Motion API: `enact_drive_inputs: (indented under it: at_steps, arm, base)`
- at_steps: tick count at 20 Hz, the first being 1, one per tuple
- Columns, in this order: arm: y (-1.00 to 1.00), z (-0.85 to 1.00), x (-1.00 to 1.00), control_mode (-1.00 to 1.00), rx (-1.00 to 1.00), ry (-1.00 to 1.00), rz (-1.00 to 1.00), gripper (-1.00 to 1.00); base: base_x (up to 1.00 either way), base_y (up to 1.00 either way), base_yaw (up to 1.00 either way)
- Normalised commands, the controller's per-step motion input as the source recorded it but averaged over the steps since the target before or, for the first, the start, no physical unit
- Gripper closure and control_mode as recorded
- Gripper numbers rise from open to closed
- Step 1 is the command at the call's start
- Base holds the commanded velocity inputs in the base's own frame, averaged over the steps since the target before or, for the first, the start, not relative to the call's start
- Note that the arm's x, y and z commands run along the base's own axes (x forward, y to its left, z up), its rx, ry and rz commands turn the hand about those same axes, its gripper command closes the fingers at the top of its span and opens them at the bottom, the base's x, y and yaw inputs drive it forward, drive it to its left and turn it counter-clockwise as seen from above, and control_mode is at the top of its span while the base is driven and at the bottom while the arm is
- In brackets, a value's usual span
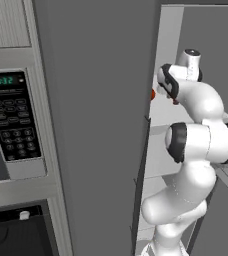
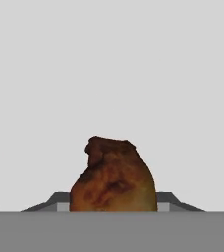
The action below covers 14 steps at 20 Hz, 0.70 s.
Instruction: Open the fridge, remove the pear, tomato, and chicken drumstick, and place them on any counter.
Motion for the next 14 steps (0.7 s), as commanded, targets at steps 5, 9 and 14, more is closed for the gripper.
enact_drive_inputs:
  at_steps: [5, 9, 14]
  arm:
    - [0.43, 0.54, -0.86, -1.00, -0.02, -0.18, 0.00, 1.00]
    - [0.14, 0.41, -1.00, -1.00, 0.00, -0.02, 0.00, 1.00]
    - [0.11, 0.06, -1.00, -1.00, 0.00, 0.00, 0.00, 1.00]
  base:
    - [0.00, 0.00, 0.00]
    - [0.00, 0.00, 0.00]
    - [0.00, 0.00, 0.00]
